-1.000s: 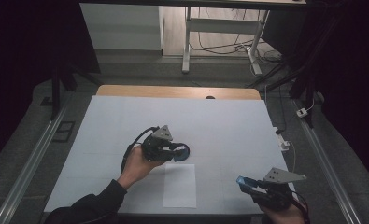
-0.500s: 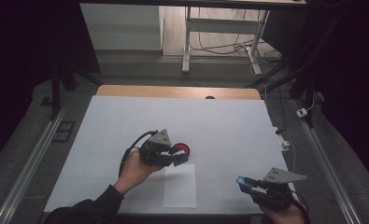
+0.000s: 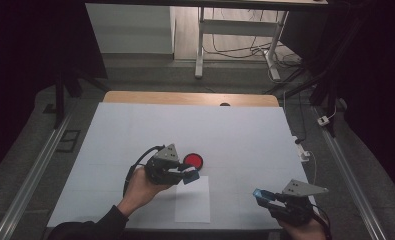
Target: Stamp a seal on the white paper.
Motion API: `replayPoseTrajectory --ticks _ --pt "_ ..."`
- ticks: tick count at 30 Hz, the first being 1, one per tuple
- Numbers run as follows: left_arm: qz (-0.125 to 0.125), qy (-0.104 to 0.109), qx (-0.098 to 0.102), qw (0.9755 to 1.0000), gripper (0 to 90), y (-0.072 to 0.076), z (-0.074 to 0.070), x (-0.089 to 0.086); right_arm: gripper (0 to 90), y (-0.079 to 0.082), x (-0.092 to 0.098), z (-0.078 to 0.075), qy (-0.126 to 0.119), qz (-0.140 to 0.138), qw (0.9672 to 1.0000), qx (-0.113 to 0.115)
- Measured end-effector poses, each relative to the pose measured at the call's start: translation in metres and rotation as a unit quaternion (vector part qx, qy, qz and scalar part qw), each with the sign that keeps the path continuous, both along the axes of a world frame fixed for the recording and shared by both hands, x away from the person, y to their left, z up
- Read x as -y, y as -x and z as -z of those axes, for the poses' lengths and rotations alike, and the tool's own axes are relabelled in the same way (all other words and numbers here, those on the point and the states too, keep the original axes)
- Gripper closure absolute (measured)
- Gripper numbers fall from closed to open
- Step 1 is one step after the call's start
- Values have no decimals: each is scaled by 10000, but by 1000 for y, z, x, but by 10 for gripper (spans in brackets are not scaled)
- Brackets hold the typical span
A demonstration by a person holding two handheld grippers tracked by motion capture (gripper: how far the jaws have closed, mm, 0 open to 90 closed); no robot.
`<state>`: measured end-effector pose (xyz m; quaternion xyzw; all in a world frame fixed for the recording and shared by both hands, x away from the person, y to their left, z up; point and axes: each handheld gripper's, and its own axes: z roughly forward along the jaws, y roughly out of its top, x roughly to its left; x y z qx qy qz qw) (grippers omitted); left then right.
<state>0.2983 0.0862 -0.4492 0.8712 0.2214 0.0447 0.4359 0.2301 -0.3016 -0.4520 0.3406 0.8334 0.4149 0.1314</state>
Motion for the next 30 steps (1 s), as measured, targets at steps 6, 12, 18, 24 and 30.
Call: replayPoseTrajectory --ticks 6,12,18,24,30 --pt "8 -10 -79 10000 703 7 2 1 678 0 0 0 -4 -4 10000 -2" --pt "13 -104 -75 9999 703 11 6 5 679 0 0 0 -8 -12 10000 0" --pt "-4 -187 -107 9998 703 14 12 8 678 0 0 0 -23 -21 10000 1" --pt "-30 -303 -116 9995 704 15 20 12 678 0 0 0 -26 -27 10000 1" --pt "-56 -409 -152 9990 704 14 29 15 678 0 0 0 -24 -32 10000 -4"
